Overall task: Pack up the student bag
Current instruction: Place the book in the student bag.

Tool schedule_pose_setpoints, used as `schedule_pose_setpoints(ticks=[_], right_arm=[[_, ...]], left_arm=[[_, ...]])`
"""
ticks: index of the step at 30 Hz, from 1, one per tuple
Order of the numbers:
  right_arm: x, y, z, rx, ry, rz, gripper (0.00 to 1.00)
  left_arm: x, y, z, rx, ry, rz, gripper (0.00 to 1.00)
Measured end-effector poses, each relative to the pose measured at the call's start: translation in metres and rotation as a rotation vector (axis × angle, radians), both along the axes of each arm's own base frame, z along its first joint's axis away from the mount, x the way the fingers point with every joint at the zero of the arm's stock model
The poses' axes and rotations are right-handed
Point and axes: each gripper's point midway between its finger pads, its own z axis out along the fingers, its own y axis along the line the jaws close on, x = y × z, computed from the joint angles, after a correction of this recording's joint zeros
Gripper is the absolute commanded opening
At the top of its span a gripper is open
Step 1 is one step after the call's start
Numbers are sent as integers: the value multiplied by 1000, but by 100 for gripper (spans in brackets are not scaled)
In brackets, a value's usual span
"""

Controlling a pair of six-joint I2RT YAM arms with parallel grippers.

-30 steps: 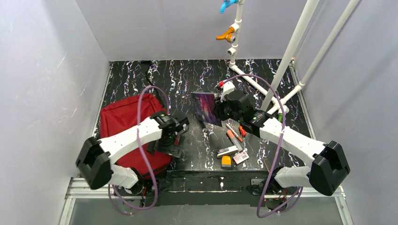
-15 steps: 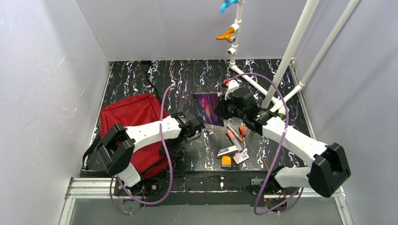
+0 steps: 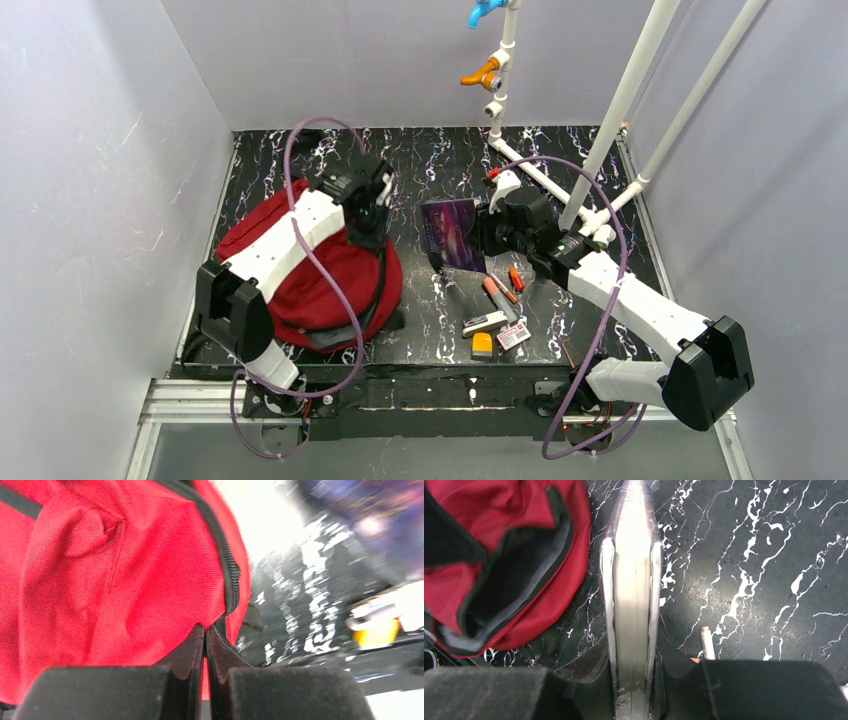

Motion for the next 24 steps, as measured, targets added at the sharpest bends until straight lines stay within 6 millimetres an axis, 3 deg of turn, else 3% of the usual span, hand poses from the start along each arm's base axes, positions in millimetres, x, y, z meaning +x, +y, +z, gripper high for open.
schedule_pose_setpoints(ticks=[4, 6, 10, 13, 17, 20, 24], right_arm=[[-4, 0, 0, 33, 46, -15, 1], [-11, 4, -1, 74, 100, -11, 1], [-28, 14, 5, 152, 196, 17, 1], [-37, 24, 22, 195, 265, 50, 1], [-43, 53, 52, 348, 325, 145, 1], [-50, 64, 57, 402, 379, 185, 1], [-59, 74, 56, 478, 484, 205, 1]], left_arm=[[45, -33, 56, -213, -157, -75, 0], [51, -41, 68, -264, -187, -114, 0], [34, -37, 58, -283, -150, -160, 0], [16, -27, 55, -298, -133, -175, 0], [3, -20, 86, -363, -227, -210, 0], [-1, -19, 106, -400, -286, -237, 0], [-3, -25, 105, -428, -263, -258, 0]])
